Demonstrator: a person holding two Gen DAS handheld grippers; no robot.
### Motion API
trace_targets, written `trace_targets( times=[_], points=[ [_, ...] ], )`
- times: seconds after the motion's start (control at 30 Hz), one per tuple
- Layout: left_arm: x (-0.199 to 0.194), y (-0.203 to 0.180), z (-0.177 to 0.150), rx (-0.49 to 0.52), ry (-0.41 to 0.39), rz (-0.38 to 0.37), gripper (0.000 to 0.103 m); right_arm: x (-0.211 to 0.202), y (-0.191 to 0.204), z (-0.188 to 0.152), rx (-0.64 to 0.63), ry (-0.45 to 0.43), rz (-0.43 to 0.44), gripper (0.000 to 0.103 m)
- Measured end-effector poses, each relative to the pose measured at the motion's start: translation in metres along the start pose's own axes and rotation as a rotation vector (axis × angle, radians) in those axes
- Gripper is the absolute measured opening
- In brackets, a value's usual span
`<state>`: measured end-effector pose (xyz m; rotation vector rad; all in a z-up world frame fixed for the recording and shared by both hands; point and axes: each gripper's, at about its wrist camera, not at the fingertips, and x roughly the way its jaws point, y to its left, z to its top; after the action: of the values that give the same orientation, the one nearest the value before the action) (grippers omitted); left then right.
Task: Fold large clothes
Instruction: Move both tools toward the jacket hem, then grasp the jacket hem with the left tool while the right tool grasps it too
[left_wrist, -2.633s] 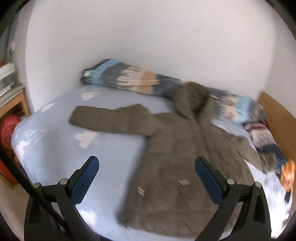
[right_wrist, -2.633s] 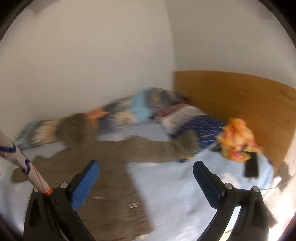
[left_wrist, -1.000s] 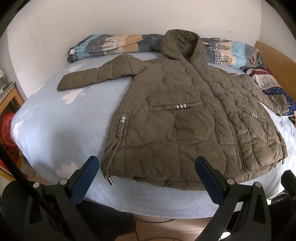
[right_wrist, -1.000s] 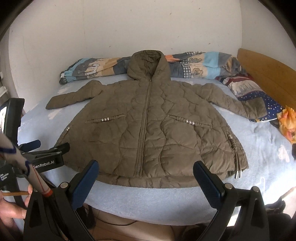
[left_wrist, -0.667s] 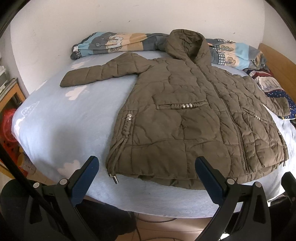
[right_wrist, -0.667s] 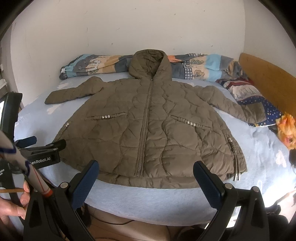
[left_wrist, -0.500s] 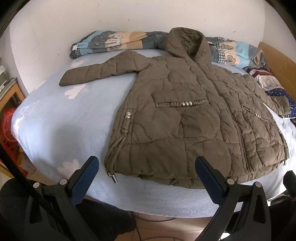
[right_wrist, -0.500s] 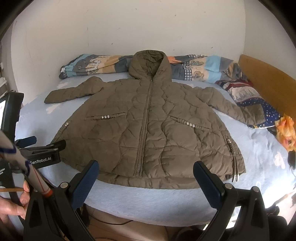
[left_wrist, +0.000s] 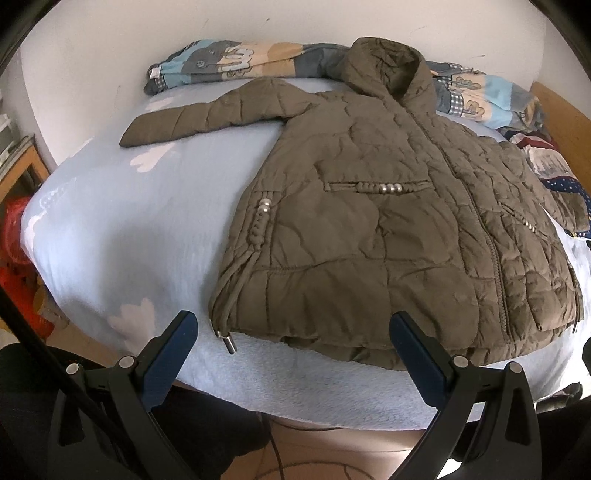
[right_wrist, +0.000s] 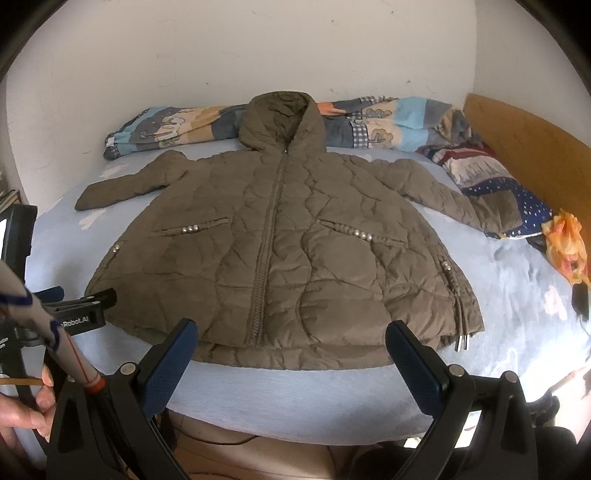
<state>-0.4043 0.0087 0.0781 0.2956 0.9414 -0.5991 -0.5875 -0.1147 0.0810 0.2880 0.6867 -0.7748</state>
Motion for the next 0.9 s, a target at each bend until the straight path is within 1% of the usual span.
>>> trace_targets(
  times=[0.1, 0.17, 0.23, 0.37, 0.43, 0.47, 0.53, 0.6, 0.63, 0.67, 0.73, 0.77, 0.8, 0.83, 0.9],
  points=[
    [0.005, 0.007, 0.001, -0.022, 0.019, 0.002, 0.103, 0.003, -0.009, 0.005, 0.009, 0.008, 0.001, 0.103],
    [0.007, 0.012, 0.002, -0.038, 0.03, 0.001, 0.103, 0.007, -0.022, 0.013, 0.033, 0.018, 0.022, 0.103],
    [0.01, 0.019, 0.003, -0.062, 0.041, 0.0, 0.103, 0.011, -0.04, 0.021, 0.073, 0.03, 0.053, 0.103],
    [0.017, 0.038, 0.008, -0.124, 0.076, -0.03, 0.103, 0.023, -0.086, 0.041, 0.14, 0.057, 0.071, 0.103],
    [0.02, 0.052, 0.012, -0.179, 0.099, -0.064, 0.103, 0.03, -0.117, 0.05, 0.174, 0.062, 0.045, 0.103],
    [0.022, 0.059, 0.014, -0.202, 0.108, -0.084, 0.103, 0.036, -0.133, 0.053, 0.199, 0.075, 0.046, 0.102],
    [0.023, 0.075, 0.021, -0.26, 0.117, -0.144, 0.103, 0.05, -0.167, 0.054, 0.284, 0.117, 0.065, 0.097],
    [0.025, 0.091, 0.028, -0.314, 0.124, -0.206, 0.102, 0.068, -0.202, 0.049, 0.404, 0.179, 0.093, 0.083],
    [0.028, 0.098, 0.032, -0.336, 0.133, -0.235, 0.1, 0.077, -0.217, 0.045, 0.455, 0.211, 0.093, 0.08],
    [0.031, 0.103, 0.035, -0.358, 0.143, -0.261, 0.098, 0.083, -0.227, 0.043, 0.492, 0.231, 0.091, 0.077],
    [0.038, 0.113, 0.036, -0.394, 0.166, -0.298, 0.093, 0.095, -0.249, 0.035, 0.586, 0.265, 0.096, 0.076],
    [0.042, 0.114, 0.036, -0.414, 0.18, -0.316, 0.088, 0.098, -0.254, 0.032, 0.613, 0.273, 0.104, 0.076],
    [0.047, 0.116, 0.034, -0.434, 0.199, -0.337, 0.085, 0.1, -0.258, 0.031, 0.631, 0.279, 0.102, 0.076],
    [0.055, 0.116, 0.032, -0.448, 0.223, -0.351, 0.084, 0.103, -0.261, 0.031, 0.631, 0.288, 0.078, 0.076],
    [0.07, 0.116, 0.027, -0.455, 0.265, -0.353, 0.078, 0.106, -0.263, 0.031, 0.624, 0.3, 0.046, 0.076]
  ],
)
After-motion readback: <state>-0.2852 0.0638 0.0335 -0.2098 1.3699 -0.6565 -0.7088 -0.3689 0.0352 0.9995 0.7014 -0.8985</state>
